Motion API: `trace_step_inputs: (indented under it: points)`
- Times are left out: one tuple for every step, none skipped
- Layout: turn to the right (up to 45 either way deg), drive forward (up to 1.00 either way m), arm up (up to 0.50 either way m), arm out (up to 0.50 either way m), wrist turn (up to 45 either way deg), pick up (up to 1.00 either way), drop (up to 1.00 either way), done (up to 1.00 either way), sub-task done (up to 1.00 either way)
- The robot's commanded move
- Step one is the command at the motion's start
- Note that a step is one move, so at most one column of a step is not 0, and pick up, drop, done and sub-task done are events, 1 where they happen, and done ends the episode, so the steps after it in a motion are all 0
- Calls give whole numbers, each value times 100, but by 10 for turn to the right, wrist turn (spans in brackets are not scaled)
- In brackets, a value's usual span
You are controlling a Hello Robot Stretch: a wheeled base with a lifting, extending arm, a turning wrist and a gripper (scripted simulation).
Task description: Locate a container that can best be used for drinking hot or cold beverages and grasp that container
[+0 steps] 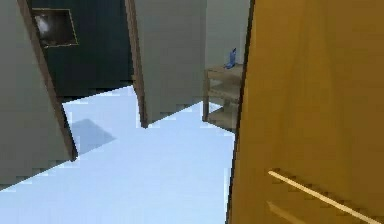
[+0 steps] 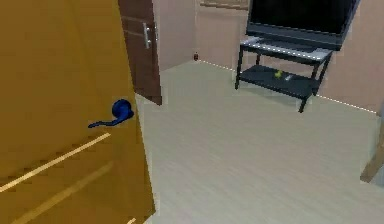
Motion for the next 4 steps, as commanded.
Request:
trace_step_inputs:
  points:
    - [0, 40, 0, 0, 0, 0, 0, 0, 0]
    - [-270, 0, 0, 0, 0, 0, 0, 0, 0]
    - [0, 100, 0, 0, 0, 0, 0, 0, 0]
    - [-30, 0, 0, 0, 0, 0, 0, 0, 0]
